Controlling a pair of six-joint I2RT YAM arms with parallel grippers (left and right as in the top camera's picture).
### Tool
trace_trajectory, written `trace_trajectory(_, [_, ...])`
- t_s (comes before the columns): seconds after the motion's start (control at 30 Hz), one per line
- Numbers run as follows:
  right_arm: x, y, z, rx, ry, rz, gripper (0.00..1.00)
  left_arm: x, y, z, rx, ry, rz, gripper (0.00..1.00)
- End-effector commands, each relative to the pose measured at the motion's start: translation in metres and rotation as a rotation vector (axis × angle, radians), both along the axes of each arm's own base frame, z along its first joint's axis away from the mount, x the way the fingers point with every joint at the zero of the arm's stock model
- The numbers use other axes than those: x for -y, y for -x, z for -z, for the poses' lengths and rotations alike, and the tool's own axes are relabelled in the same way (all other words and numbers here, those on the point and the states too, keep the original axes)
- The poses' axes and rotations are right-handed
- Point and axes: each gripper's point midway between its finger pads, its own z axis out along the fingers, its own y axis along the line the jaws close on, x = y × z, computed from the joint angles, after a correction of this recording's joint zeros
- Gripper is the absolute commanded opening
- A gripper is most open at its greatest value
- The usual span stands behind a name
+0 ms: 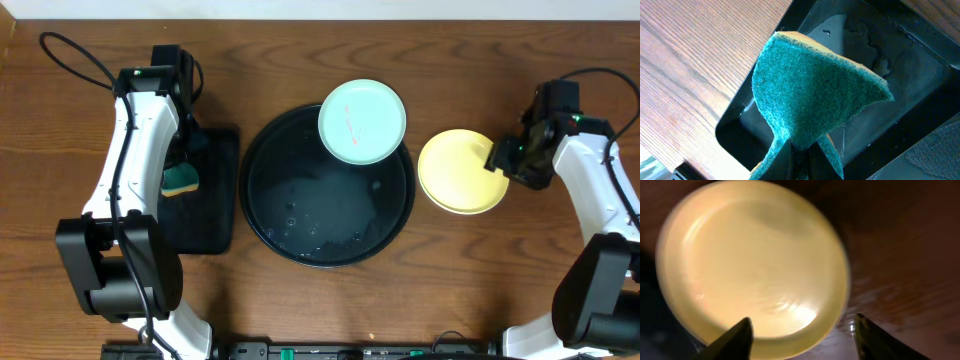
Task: Clean dirty plates on tray and stack at the side
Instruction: 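Move right gripper to the last pale green plate and grip its rim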
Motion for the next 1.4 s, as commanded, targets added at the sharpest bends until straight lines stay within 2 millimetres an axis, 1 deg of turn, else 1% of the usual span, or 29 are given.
trace_trajectory(0.0, [-0.037,-0.026,-0.040,0.118,-0.053,-0.167,0.73,-0.003,0.004,-0.006,0.010,-0.017,-0.009,0.08])
trace_trajectory(0.03, [-0.045,-0.033,-0.051,0.145,-0.048,-0.199,0.75,-0.003,0.004,-0.006,0.010,-0.017,-0.009,0.07])
trace_trajectory(0.13, [-0.066,-0.054,-0.078,0.224,-0.043,-0.252,0.76,-0.003,0.004,-0.006,0.010,-0.017,-0.009,0.07])
trace_trajectory(0.2, [-0.079,-0.071,-0.092,0.269,-0.043,-0.284,0.77,-0.003,0.004,-0.006,0.010,-0.017,-0.009,0.07])
trace_trajectory(0.27, [-0.093,-0.089,-0.101,0.301,-0.041,-0.323,0.77,-0.003,0.004,-0.006,0.010,-0.017,-0.009,0.07])
trace_trajectory(0.33, [-0.105,-0.109,-0.101,0.314,-0.041,-0.354,0.78,-0.003,0.004,-0.006,0.010,-0.017,-0.009,0.07])
trace_trajectory(0.43, [-0.127,-0.134,-0.087,0.311,-0.048,-0.430,0.78,-0.003,0.004,-0.006,0.011,-0.017,-0.010,0.07])
trace_trajectory(0.5, [-0.144,-0.148,-0.071,0.303,-0.059,-0.499,0.78,-0.003,0.004,-0.006,0.010,-0.017,-0.009,0.08])
trace_trajectory(0.57, [-0.156,-0.158,-0.051,0.284,-0.055,-0.536,0.77,-0.003,0.004,-0.006,0.010,-0.017,-0.010,0.07])
trace_trajectory(0.67, [-0.171,-0.166,-0.024,0.263,-0.057,-0.572,0.74,-0.003,0.004,-0.006,0.010,-0.017,-0.010,0.07])
trace_trajectory(0.73, [-0.179,-0.167,-0.010,0.250,-0.056,-0.598,0.70,-0.003,0.004,-0.006,0.010,-0.017,-0.010,0.07])
trace_trajectory(0.8, [-0.184,-0.166,0.000,0.235,-0.057,-0.612,0.64,-0.003,0.004,-0.006,0.010,-0.017,-0.010,0.07])
trace_trajectory(0.87, [-0.187,-0.165,0.007,0.224,-0.053,-0.620,0.56,-0.003,0.004,-0.006,0.010,-0.017,-0.009,0.07])
trace_trajectory(0.93, [-0.185,-0.166,0.015,0.212,-0.036,-0.617,0.50,-0.003,0.004,-0.006,0.010,-0.017,-0.009,0.07])
trace_trajectory(1.07, [-0.180,-0.165,0.029,0.182,-0.013,-0.610,0.43,-0.003,0.004,-0.006,0.010,-0.017,-0.009,0.07])
trace_trajectory(1.17, [-0.179,-0.164,0.034,0.169,-0.014,-0.607,0.35,-0.003,0.004,-0.006,0.010,-0.017,-0.010,0.07])
trace_trajectory(1.37, [-0.174,-0.163,0.041,0.160,0.012,-0.602,0.31,-0.003,0.004,-0.006,0.010,-0.017,-0.010,0.08])
